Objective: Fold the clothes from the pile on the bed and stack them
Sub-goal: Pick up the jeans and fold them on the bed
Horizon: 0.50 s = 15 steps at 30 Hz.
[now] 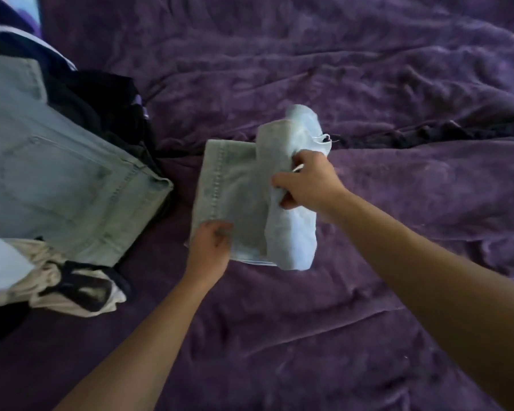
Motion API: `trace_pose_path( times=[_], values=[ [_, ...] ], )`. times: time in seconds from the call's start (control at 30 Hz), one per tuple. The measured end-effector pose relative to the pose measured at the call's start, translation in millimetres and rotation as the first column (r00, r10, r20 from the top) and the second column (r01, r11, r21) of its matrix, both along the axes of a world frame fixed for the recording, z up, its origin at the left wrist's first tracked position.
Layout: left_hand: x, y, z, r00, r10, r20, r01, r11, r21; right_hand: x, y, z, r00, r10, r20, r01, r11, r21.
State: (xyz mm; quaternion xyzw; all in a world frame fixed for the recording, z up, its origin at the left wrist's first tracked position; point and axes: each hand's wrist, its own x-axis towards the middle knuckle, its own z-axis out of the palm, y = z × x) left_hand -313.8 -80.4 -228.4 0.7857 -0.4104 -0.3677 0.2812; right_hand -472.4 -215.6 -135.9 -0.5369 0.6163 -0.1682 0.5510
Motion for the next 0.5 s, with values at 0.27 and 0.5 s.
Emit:
trace_pose_path(
  times=[0.27, 0.5],
  values=[
    [117.4, 42.6, 2.9, 0.979, 0.109, 0.171, -0.129, 0.985, 0.115, 145.2, 15.7, -72.2, 0.950, 0.283, -0.131, -0.263, 0.953, 0.153],
    [69.1, -8.2, -8.2, 0.878, -0.183, 0.442, 0.223, 0.974, -0.040, 43.6, 49.4, -110.8, 0.713, 0.093, -0.695, -0.441, 0.830, -0.341]
  ],
)
